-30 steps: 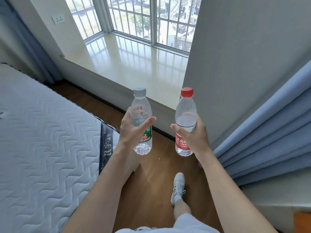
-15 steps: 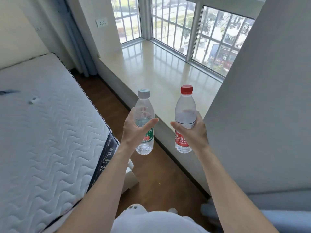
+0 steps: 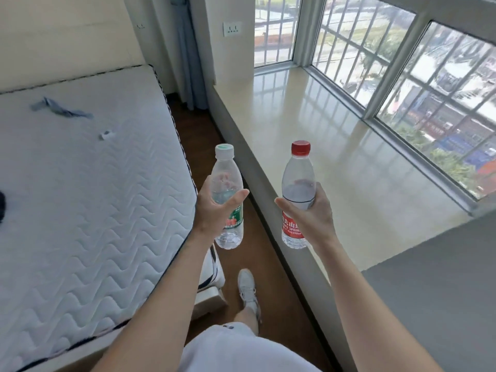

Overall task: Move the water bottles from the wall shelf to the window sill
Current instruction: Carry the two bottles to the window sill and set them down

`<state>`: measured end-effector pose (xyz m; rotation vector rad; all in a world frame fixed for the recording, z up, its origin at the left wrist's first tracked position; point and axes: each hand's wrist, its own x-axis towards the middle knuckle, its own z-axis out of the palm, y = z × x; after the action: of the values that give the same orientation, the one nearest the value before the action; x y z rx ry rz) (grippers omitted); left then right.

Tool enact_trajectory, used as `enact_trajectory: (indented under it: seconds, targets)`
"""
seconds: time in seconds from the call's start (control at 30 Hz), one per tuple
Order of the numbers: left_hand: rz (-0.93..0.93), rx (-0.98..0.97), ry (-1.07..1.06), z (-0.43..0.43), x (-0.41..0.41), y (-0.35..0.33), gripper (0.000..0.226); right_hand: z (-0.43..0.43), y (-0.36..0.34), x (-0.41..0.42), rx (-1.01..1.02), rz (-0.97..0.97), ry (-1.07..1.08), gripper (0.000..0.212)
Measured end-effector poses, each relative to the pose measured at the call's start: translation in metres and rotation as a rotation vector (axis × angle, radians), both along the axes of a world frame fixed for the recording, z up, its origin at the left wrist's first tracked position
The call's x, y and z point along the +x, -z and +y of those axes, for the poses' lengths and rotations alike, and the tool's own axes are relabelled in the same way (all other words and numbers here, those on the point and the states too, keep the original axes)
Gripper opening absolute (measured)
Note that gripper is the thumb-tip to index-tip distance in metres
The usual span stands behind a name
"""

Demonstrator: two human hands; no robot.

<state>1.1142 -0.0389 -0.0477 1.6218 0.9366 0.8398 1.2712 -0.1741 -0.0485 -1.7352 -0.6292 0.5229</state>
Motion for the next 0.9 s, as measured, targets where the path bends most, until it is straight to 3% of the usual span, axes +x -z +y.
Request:
enact_trajectory:
  seconds: [0.5, 0.9]
  targets:
    - [-0.041, -0.036, -0.124, 0.254, 0.107, -0.019, 0.041, 0.290, -0.015, 0.125, 0.014, 0.030, -0.144, 0.054]
    - [-0.030, -0.024, -0.233, 0.391, 0.154, -0.021, 0.047, 0.449, -0.001, 0.177, 0.031, 0.064, -0.258, 0.053]
